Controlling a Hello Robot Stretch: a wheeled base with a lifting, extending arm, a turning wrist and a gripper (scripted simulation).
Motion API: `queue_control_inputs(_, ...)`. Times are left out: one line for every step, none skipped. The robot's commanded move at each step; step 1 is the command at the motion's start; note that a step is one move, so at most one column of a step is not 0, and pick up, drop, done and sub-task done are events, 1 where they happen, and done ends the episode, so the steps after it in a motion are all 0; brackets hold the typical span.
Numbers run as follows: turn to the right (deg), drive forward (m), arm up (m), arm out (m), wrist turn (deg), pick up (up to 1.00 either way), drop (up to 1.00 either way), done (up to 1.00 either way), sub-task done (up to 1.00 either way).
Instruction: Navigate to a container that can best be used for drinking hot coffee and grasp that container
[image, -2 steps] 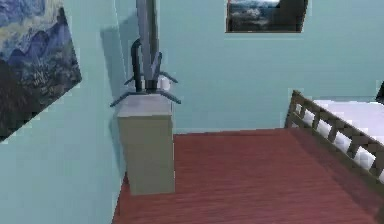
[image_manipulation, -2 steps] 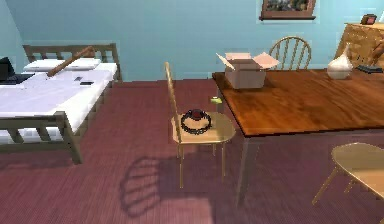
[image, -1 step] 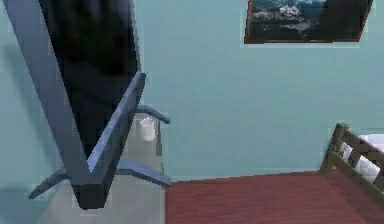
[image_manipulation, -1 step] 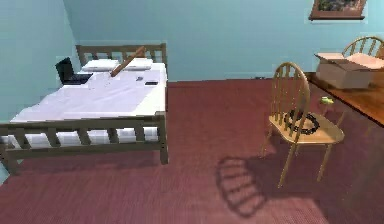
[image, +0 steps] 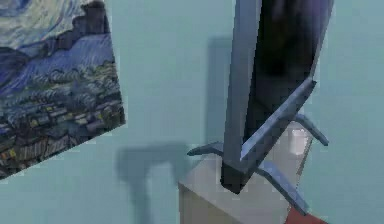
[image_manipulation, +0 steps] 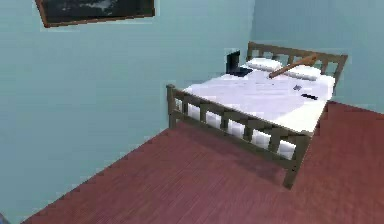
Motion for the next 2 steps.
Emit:
queue_control_inputs(-45.0, 0.0, 0.0, 0.0, 0.0, 0.0, 0.0, 0.0, 0.0)
queue_control_inputs(-12.0, 0.0, 0.0, 0.0, 0.0, 0.0, 0.0, 0.0, 0.0)
